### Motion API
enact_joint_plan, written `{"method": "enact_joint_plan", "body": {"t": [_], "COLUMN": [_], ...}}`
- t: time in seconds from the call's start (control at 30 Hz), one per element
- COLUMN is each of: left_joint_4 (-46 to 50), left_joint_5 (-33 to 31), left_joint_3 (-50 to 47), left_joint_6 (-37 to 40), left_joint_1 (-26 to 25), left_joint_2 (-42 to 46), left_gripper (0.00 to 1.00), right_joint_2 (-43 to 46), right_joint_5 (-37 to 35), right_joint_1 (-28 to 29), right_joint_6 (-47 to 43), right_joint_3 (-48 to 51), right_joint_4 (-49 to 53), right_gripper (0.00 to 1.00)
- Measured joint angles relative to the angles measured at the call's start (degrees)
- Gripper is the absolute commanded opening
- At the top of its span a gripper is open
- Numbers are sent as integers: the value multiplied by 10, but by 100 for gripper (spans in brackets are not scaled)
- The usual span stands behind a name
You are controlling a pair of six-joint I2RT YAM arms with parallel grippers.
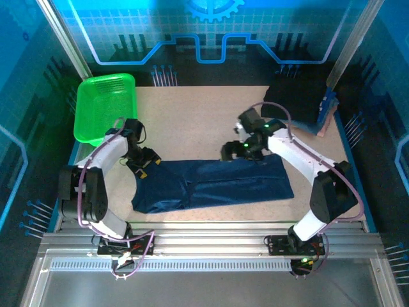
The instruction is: Fold and stack the t-shirts
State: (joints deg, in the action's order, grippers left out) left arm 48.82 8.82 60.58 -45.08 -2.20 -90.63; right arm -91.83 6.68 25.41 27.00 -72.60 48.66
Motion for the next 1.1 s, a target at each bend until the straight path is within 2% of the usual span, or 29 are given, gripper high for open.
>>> {"method": "enact_joint_plan", "body": {"t": [0.1,0.23,0.3,0.33,0.37,0.43,0.47,0.5,0.53,0.57,0.73,0.8,0.97,1.1], "left_joint_4": [-11,-22,-27,-27,-27,-29,-32,-34,-38,-39,-55,-43,12,79], "left_joint_5": [0,-4,-4,-3,-2,-1,-1,-1,-1,-1,0,6,5,4], "left_joint_3": [0,1,1,1,1,-2,-7,-12,-19,-23,-17,13,90,190], "left_joint_6": [0,0,0,-1,-3,-9,-12,-14,-15,-14,-13,-12,4,27], "left_joint_1": [-11,-34,-41,-44,-45,-47,-47,-47,-48,-48,-50,-49,-53,-55], "left_joint_2": [-9,17,36,43,45,42,39,35,26,17,-97,-126,-187,-259], "left_gripper": [65,66,64,61,56,42,32,16,3,0,0,0,0,0], "right_joint_2": [11,80,118,132,140,142,137,128,116,104,32,4,-38,-58], "right_joint_5": [-11,-14,-11,-9,-7,1,4,10,13,15,12,-6,-67,-94], "right_joint_1": [-58,-112,-139,-151,-162,-184,-191,-198,-202,-202,-198,-182,-99,-29], "right_joint_6": [8,19,20,20,20,23,26,26,28,29,45,51,75,96], "right_joint_3": [71,143,157,163,169,183,190,197,203,207,212,212,186,162], "right_joint_4": [-1,3,2,1,-2,-12,-18,-25,-32,-37,-63,-64,-41,-15], "right_gripper": [100,100,96,91,81,51,35,17,4,0,0,0,0,0]}}
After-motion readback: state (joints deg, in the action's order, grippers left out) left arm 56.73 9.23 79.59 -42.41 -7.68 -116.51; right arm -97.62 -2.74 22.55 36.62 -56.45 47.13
